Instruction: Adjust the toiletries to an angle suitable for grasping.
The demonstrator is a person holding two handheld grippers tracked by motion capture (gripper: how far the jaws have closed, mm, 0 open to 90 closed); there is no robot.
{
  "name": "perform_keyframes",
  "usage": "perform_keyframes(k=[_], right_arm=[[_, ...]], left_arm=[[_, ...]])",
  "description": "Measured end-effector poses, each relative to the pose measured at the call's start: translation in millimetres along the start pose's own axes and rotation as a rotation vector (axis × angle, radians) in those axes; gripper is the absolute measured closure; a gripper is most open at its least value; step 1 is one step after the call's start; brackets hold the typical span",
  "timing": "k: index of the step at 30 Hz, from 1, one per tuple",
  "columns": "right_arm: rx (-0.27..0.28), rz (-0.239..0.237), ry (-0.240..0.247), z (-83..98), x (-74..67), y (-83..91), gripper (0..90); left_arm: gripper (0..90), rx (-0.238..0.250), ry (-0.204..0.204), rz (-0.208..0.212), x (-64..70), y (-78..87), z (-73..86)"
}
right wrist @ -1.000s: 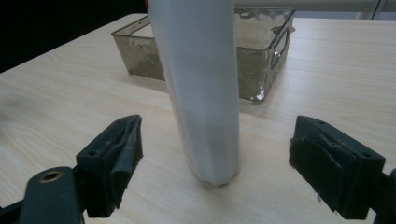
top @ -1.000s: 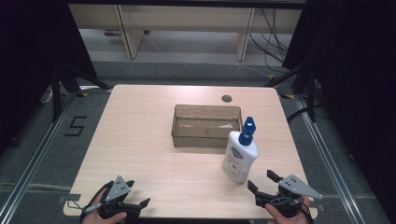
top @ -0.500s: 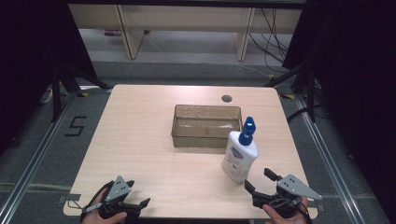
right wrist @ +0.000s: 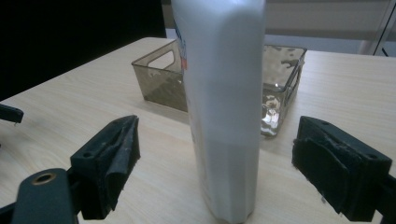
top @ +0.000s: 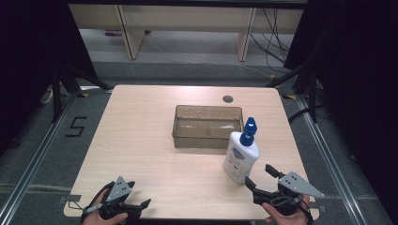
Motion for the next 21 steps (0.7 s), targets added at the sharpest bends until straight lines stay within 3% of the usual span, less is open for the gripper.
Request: perform_keyframes(k=[2,4,6,7,13,14,21], right_arm=[[0.001,0.012,0.019,-1.8,0.9,0.1,15.0],[-0.013,0.010,0.002,-3.0,-0.3,1.6,15.1],[0.008,0.015,0.027,-7.3,2.1,2.4,15.1],[0.011,0.014,0.011,-8.6,1.1,3.0,15.1],[0.012,0.014,0.030,-23.0,2.6,8.6,15.0],[0.038,0.011,0.044,-26.4,2.9,7.4,15.1],[0.034,0.008,0.045,-36.9,-1.5,9.3,15.0]], left_arm=[[14.9,-0.015,-0.006,0.007,-0.4,0.7,0.5],[14.9,-0.010,-0.005,0.005,-0.4,0.3,0.4],[14.9,-0.008,-0.005,0.007,-0.5,-0.3,0.5],[14.9,-0.002,-0.003,0.002,-0.6,-0.9,0.4],[14.9,-0.008,-0.002,-0.023,-2.8,-1.8,0.8],[15.0,-0.008,0.000,-0.022,-2.5,-1.6,0.9],[14.9,0.001,0.010,-0.002,-0.6,-1.3,0.2]])
Point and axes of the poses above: each handheld gripper's, and its own axes: y roughly backward along the jaws, z roughly out of its underside, x roughly to its right, the point moved 6 cm from there along -y, roughly forward along the jaws, and after that the axes turned 8 degrees about -x, right-handed, at the moved point
